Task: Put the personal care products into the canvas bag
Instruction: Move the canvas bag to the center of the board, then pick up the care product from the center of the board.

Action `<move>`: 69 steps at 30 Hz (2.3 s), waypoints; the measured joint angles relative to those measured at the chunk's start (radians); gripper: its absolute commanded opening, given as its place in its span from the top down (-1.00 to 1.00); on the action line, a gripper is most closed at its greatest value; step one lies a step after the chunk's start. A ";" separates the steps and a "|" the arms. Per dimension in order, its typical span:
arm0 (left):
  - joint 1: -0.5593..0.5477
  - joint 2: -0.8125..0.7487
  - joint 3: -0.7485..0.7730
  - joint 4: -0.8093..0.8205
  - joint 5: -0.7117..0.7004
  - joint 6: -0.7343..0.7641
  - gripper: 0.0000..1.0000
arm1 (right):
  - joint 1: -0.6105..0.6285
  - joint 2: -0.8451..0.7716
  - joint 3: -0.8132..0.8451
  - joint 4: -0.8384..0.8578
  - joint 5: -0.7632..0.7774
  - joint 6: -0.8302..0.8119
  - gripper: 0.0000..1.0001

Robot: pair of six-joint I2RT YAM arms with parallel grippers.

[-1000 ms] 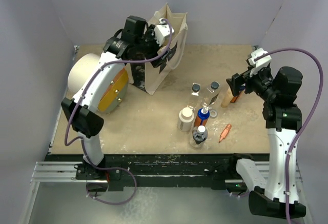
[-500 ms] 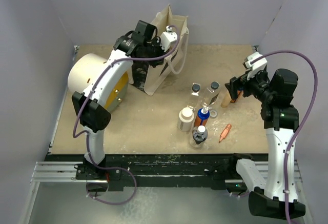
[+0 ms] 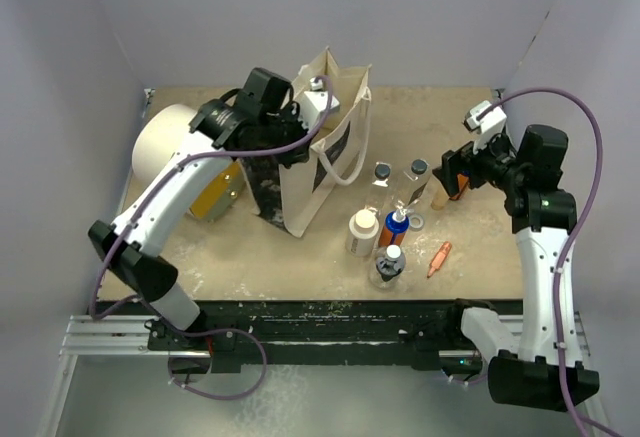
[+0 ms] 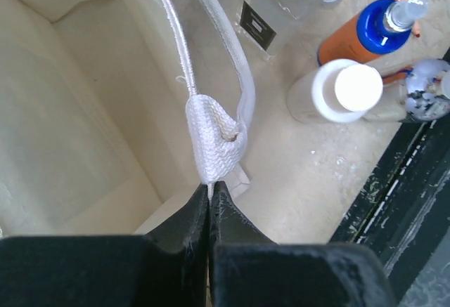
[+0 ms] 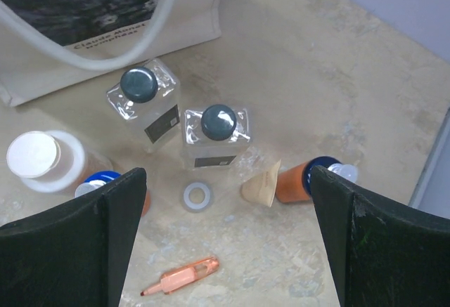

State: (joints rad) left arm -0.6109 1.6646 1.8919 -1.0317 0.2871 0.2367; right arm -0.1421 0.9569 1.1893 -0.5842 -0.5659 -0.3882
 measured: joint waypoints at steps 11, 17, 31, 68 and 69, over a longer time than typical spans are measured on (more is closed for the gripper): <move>-0.010 -0.267 -0.304 0.008 0.074 -0.014 0.45 | 0.028 0.053 -0.040 0.021 -0.012 0.000 -1.00; -0.013 -0.312 -0.381 0.056 0.174 -0.008 0.12 | 0.119 0.109 -0.111 0.089 0.037 -0.004 -1.00; -0.013 -0.409 -0.393 0.059 0.335 0.098 -0.47 | 0.242 0.239 -0.175 0.277 0.224 -0.010 -1.00; 0.029 -0.510 -0.402 0.156 0.176 0.148 -0.94 | 0.240 0.399 -0.204 0.282 0.187 -0.100 -0.10; 0.029 -0.510 -0.402 0.156 0.174 0.148 -0.94 | 0.240 0.399 -0.204 0.281 0.183 -0.102 0.02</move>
State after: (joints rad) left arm -0.5823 1.1545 1.4899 -0.8757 0.4610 0.3847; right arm 0.0978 1.3563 0.9855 -0.3031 -0.3824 -0.4904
